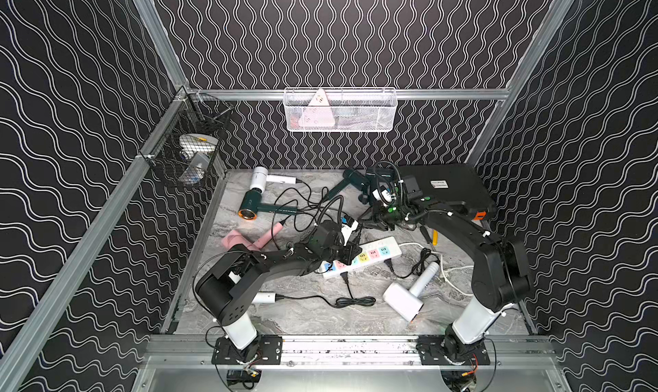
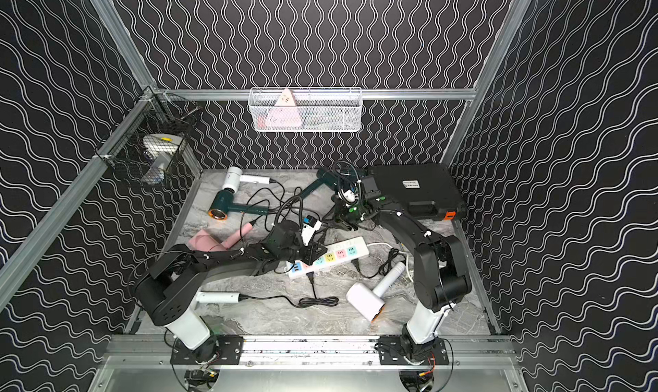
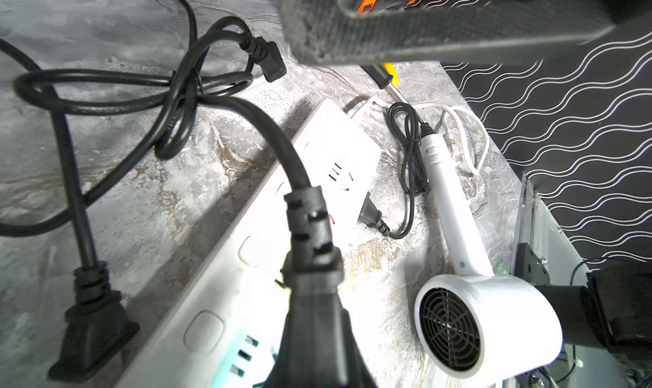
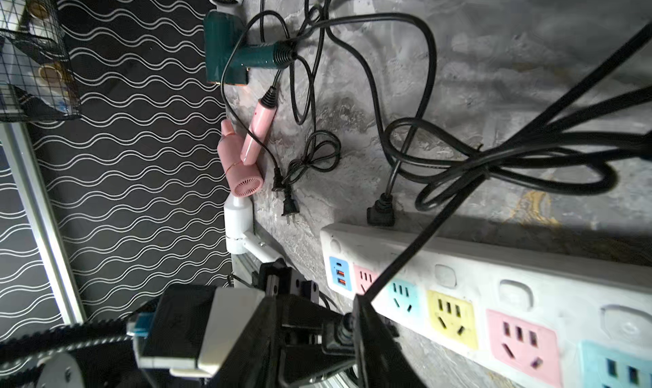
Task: Charge the blow dryers
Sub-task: Insert the plug into the socket.
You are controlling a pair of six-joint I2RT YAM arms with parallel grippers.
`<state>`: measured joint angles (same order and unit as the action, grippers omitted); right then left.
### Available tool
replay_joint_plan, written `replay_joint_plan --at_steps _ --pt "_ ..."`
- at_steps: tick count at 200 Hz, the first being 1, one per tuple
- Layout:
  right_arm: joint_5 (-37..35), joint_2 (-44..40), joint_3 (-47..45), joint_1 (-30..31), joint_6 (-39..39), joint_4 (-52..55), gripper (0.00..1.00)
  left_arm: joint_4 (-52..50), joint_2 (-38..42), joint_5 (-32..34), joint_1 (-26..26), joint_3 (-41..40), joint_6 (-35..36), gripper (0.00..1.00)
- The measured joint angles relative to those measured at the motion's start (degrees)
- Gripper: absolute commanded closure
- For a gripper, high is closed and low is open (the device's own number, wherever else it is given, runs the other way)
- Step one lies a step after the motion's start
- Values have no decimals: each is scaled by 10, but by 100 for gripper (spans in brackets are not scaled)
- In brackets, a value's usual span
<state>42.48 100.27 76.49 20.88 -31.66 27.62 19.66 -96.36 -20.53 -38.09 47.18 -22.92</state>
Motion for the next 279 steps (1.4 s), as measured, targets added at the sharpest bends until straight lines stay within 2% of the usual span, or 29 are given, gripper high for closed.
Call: replay_joint_plan --at_steps 84,132,169,179,197,201,217,227,252,267,279 --pt "15 11 0 6 24 70 61 -1 6 25 -9 -4 20 100" --pt "14 31 13 28 37 90 73 -4 11 40 -15 -4 32 100" --pt "2 34 16 32 43 94 92 -9 13 43 -18 -4 34 100" --pt "2 34 15 32 43 94 100 -12 14 44 -18 -4 34 100" --pt "1 33 9 33 43 90 100 -19 14 44 -19 -4 34 100" --pt "1 32 7 34 43 88 100 -20 14 44 -19 -4 34 93" --pt "-3 26 -1 35 44 81 100 -26 17 44 -19 -4 34 55" --pt "-18 18 -8 37 48 81 100 -22 24 50 -19 -6 33 40" --pt "-88 -23 -48 37 59 63 100 -11 49 61 -17 -21 30 16" --pt "-142 -49 -76 37 72 38 100 -5 61 65 -12 -34 18 6" --pt "-184 -62 -97 37 83 17 100 3 66 66 -2 -43 11 2"
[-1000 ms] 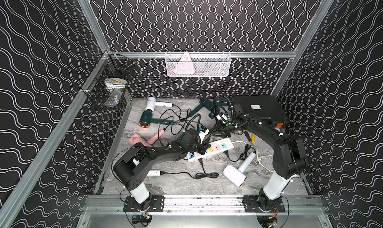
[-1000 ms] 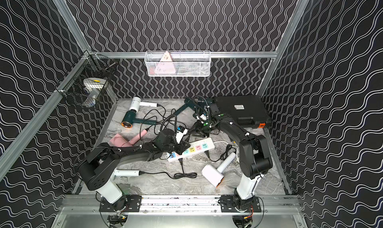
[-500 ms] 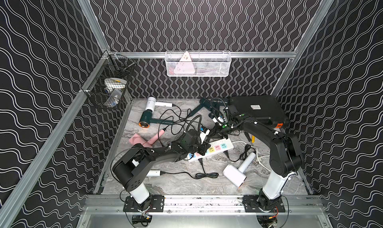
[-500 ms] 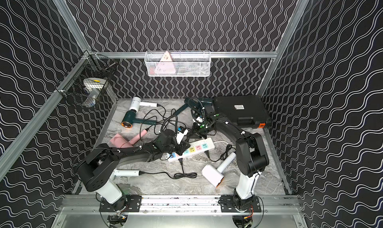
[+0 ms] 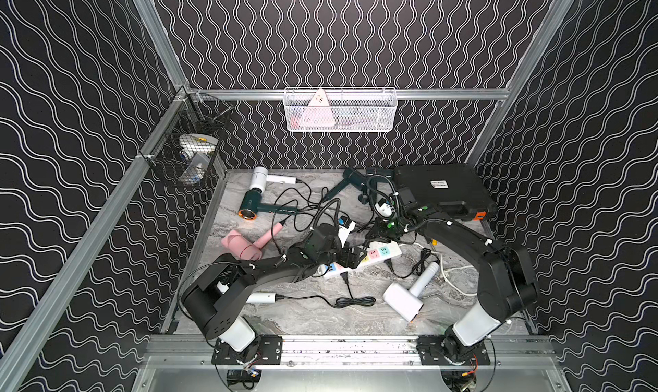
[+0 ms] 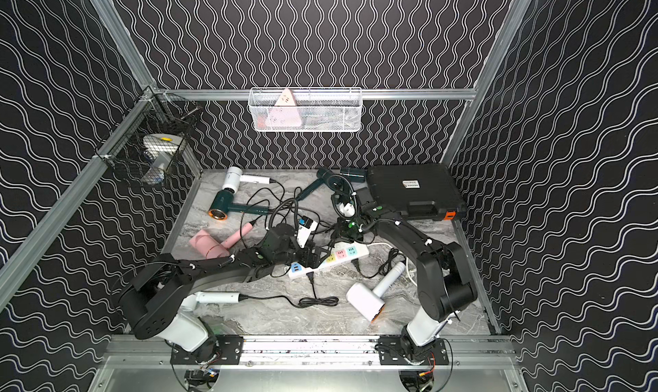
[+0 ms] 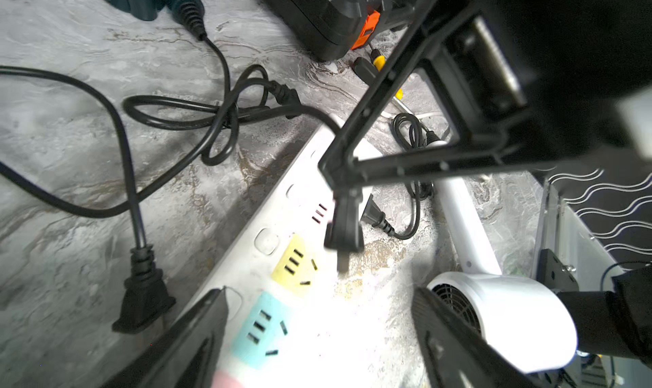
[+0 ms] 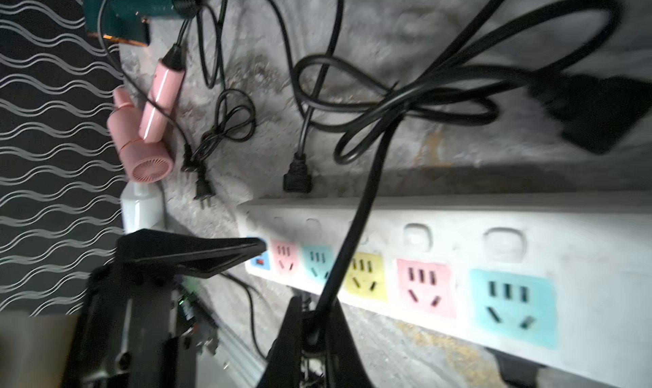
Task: Charge the blow dryers
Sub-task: Insert the plug into the socket.
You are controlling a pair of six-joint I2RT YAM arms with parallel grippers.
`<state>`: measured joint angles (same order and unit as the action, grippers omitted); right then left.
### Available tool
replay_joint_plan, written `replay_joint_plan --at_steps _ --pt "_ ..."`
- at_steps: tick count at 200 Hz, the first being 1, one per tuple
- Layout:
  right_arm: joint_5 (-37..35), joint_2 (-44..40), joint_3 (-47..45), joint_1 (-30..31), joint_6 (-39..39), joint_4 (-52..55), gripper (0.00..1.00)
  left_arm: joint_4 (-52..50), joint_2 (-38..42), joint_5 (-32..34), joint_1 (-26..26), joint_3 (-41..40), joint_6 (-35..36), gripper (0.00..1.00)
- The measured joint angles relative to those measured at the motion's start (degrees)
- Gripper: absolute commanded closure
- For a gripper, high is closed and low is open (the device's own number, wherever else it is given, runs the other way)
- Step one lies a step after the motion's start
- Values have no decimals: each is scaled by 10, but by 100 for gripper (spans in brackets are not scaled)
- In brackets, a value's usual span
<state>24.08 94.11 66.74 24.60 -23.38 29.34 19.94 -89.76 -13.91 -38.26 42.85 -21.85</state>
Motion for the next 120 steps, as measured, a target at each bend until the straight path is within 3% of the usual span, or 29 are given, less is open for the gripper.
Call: replay_joint_plan --at_steps 62,120 --pt "-183 -37 -130 8 66 -146 100 43 0 -12 70 -34 -71 1" --pt "-251 -48 -168 8 106 -239 100 60 -2 -24 79 -39 -97 1"
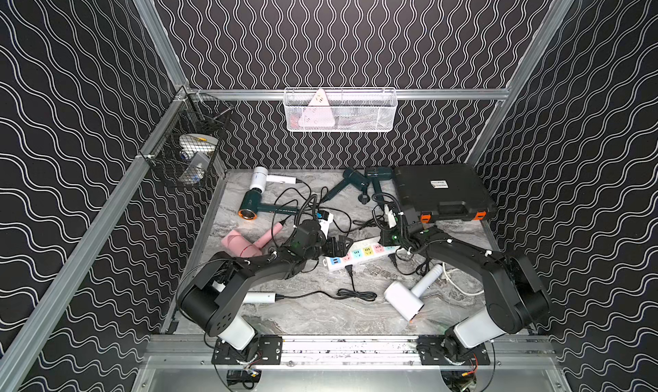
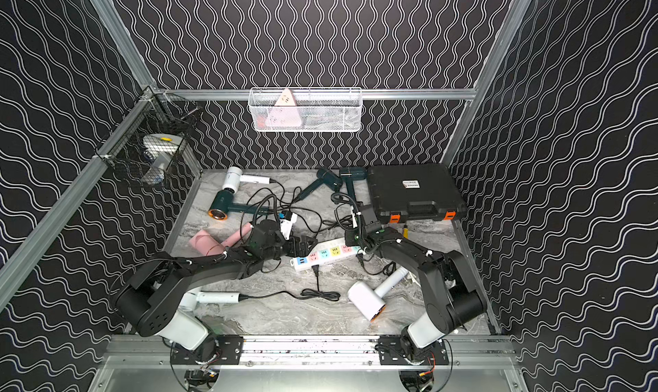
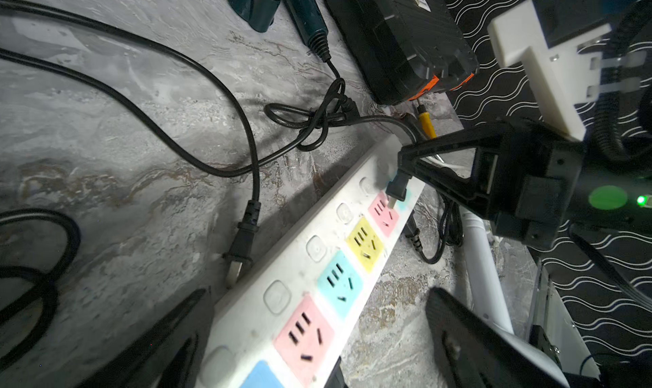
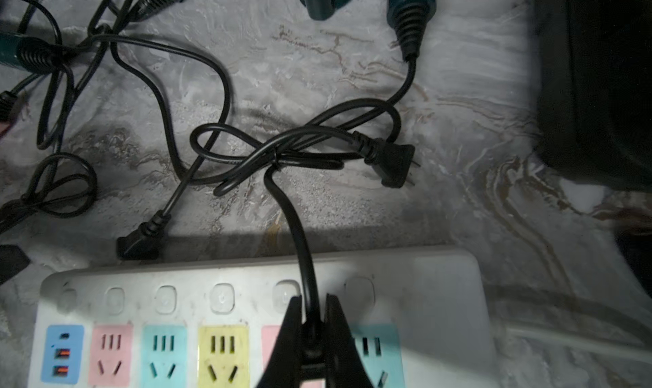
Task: Charge the blow dryers
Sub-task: Insert the plug into the socket.
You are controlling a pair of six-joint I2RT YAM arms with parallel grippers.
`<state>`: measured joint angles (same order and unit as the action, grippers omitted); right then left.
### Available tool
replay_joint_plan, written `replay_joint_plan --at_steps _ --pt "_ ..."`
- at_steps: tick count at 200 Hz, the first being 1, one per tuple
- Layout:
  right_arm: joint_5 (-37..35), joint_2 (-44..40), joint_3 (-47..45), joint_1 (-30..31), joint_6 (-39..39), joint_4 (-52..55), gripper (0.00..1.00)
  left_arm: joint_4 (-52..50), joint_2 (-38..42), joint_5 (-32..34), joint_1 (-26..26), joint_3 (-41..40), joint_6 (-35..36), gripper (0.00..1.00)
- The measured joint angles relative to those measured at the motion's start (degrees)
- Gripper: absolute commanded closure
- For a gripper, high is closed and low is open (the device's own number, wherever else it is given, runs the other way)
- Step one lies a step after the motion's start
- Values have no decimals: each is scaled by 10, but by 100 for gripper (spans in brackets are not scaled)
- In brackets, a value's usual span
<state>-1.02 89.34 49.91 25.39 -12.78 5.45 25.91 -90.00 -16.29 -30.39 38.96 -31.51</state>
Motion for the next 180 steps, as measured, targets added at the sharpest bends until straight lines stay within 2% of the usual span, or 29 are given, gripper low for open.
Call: replay_joint_plan --at_steps 48,100,180 --pt "-31 -37 -16 0 14 -17 100 2 0 0 0 -1 0 1" --pt "-82 -31 -47 0 25 -54 100 5 0 0 0 -3 0 1" --pt "-101 -24 -51 0 27 -79 100 7 6 0 0 -6 0 1"
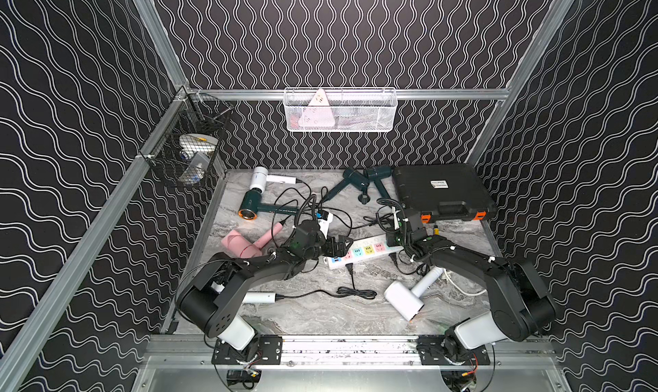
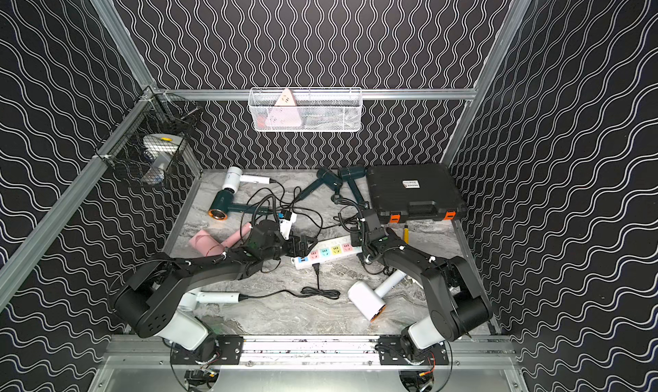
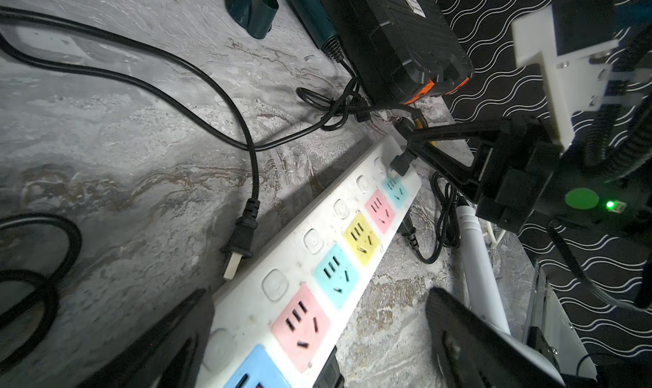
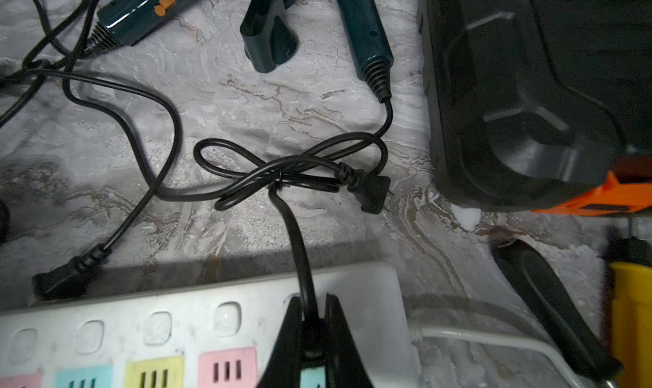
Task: Charge the blow dryers
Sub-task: Insert the plug into the socket.
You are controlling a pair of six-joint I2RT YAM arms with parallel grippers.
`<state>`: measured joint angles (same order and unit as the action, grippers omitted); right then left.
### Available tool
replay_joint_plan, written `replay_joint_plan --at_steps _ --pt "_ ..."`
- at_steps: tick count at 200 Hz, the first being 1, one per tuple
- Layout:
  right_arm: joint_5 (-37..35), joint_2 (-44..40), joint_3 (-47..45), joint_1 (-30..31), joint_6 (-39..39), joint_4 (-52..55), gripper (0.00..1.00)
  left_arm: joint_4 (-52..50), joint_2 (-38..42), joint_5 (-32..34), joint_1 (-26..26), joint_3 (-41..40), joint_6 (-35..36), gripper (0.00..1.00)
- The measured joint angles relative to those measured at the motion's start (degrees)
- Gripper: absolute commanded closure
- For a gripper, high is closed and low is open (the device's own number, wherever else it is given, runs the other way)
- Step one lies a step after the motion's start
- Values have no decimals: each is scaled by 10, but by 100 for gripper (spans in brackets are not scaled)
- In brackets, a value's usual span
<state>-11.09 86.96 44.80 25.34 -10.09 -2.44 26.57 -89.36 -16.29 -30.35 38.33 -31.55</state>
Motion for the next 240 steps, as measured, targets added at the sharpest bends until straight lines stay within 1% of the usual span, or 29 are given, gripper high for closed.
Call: replay_joint_plan --at_steps 23,55,108,194,221,240 --pt "-1 -4 -5 2 -11 0 100 0 1 0 0 -1 0 1" --pt "-22 -5 -22 36 -25 -10 100 2 2 0 0 -1 0 1" --pt "-58 -14 -46 60 -45 -37 100 4 2 0 0 -2 0 2" --pt "-163 -29 -94 134 -89 -80 100 8 3 0 0 -4 0 2" --pt "-199 -29 -118 153 -112 -115 100 8 3 0 0 -4 0 2" --pt "-211 -37 -142 161 -130 -138 100 8 4 0 0 -4 0 2"
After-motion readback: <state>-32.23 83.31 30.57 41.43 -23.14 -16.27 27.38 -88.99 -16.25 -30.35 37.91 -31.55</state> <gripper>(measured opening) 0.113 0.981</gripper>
